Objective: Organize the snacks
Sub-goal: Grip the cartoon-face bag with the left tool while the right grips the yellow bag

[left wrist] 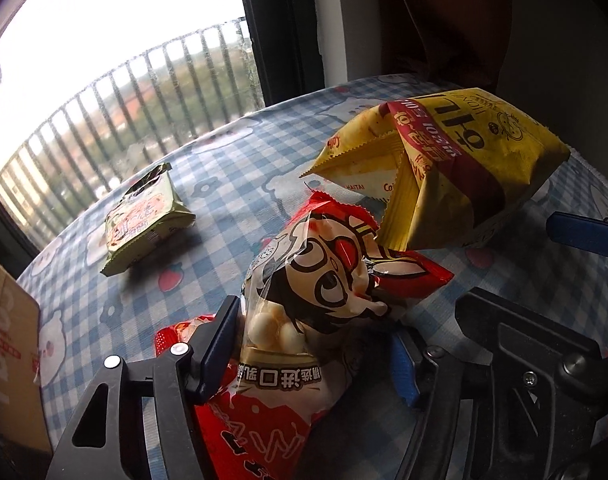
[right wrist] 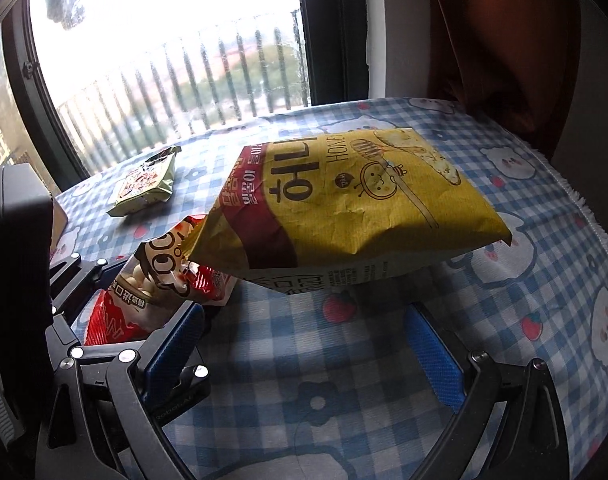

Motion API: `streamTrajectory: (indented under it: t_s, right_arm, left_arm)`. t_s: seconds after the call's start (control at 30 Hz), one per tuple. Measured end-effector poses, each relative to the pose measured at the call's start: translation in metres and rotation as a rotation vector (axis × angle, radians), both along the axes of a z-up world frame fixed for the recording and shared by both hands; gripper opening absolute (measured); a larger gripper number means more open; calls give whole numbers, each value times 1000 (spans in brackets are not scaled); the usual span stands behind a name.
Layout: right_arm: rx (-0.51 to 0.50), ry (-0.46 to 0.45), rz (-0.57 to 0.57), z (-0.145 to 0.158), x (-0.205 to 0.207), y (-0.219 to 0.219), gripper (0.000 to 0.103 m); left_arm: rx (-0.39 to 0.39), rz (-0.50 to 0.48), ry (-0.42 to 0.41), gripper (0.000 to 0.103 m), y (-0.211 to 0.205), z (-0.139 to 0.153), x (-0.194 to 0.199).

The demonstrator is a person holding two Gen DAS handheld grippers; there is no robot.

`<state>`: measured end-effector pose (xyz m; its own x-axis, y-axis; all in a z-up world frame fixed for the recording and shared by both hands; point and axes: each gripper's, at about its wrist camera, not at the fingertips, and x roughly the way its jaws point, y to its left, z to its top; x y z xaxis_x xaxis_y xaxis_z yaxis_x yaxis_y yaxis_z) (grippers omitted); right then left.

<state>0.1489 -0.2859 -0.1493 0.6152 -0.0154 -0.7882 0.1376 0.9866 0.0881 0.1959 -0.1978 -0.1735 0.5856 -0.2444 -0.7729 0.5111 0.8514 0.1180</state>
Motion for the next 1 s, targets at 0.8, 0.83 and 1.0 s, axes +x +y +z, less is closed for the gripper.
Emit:
streamTrajectory:
  t_s: [0.8,0.83,1.0]
  right_arm:
    - [-94,-128,-25,51,33,1,103]
    - [-99,-119,-22,48,39,0,103]
    - [-130,-89,-34,32,62,-3,103]
  left_arm:
    - [-133,227,33,64,-8,36,49]
    - [-130,232,41,64,-4,33,54]
    - [-112,269,57,64,-5,19,75]
